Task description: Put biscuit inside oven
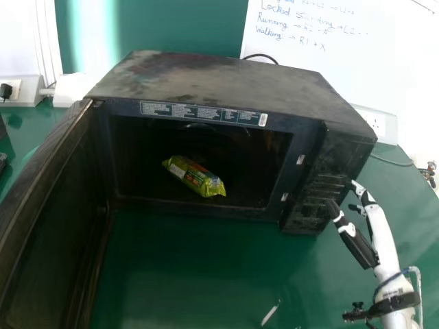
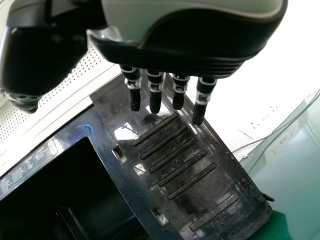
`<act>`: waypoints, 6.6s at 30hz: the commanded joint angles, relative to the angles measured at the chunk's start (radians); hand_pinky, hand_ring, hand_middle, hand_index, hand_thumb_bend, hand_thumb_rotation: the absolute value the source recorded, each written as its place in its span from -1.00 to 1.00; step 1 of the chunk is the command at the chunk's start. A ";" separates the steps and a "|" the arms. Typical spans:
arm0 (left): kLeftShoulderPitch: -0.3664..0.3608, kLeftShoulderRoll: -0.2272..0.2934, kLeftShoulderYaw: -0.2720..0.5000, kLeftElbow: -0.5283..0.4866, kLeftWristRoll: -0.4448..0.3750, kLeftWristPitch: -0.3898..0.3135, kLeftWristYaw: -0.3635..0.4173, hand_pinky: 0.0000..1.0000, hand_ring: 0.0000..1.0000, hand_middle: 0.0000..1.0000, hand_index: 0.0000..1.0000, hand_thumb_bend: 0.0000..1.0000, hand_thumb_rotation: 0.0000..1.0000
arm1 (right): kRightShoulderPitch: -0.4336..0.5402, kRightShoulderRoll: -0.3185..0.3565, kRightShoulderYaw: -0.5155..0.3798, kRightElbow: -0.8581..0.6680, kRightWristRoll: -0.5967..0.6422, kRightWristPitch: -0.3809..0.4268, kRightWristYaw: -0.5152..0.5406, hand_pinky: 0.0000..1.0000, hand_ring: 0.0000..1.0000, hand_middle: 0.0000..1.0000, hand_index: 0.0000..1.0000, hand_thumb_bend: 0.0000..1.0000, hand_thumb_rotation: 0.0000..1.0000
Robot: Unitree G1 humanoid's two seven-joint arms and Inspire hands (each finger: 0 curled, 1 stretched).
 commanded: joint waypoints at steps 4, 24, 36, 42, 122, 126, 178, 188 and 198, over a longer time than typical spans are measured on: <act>-0.071 -0.045 -0.032 0.112 0.013 -0.188 -0.064 0.85 0.86 0.83 0.84 0.81 0.98 | 0.009 0.004 -0.016 0.040 0.016 -0.038 -0.023 0.67 0.87 0.94 0.93 0.81 -0.12; -0.148 -0.104 -0.122 0.338 0.191 -0.529 -0.037 0.95 0.94 0.92 0.86 0.89 0.83 | -0.002 -0.020 -0.029 0.098 0.011 -0.033 -0.045 0.57 0.80 0.90 0.95 0.88 -0.02; -0.202 -0.118 -0.081 0.449 0.417 -0.677 0.113 0.88 0.94 0.95 0.91 0.87 0.95 | 0.001 -0.027 -0.026 0.102 0.000 -0.033 -0.046 0.54 0.78 0.88 0.93 0.88 -0.03; -0.208 -0.106 -0.079 0.498 0.487 -0.731 0.155 0.81 0.93 0.94 0.91 0.89 0.98 | 0.005 -0.024 -0.024 0.104 0.007 -0.041 -0.043 0.63 0.84 0.91 0.93 0.86 -0.06; -0.227 -0.086 0.086 0.429 1.080 -0.871 0.312 0.79 0.89 0.96 0.94 1.00 1.00 | -0.120 0.055 -0.166 0.443 0.611 -0.109 0.047 1.00 1.00 1.00 0.97 0.24 0.06; -0.237 -0.083 0.079 0.431 1.098 -0.871 0.329 0.82 0.90 0.94 0.93 0.95 0.90 | -0.120 0.053 -0.165 0.456 0.609 -0.121 0.044 1.00 1.00 1.00 0.97 0.16 0.11; -0.279 0.127 -0.210 0.233 1.268 -0.569 0.451 0.42 0.65 0.75 0.76 1.00 0.92 | -0.110 0.060 -0.142 0.438 0.592 -0.109 -0.019 1.00 1.00 1.00 0.98 0.24 0.02; -0.295 0.179 -0.235 0.224 1.369 -0.491 0.513 0.33 0.61 0.76 0.80 1.00 0.96 | -0.113 0.066 -0.142 0.443 0.616 -0.114 -0.005 1.00 1.00 1.00 0.99 0.23 -0.01; -0.315 0.269 -0.325 0.210 1.368 -0.389 0.502 0.44 0.71 0.84 0.85 1.00 1.00 | -0.112 0.063 -0.143 0.444 0.594 -0.119 -0.016 1.00 1.00 1.00 0.99 0.22 0.03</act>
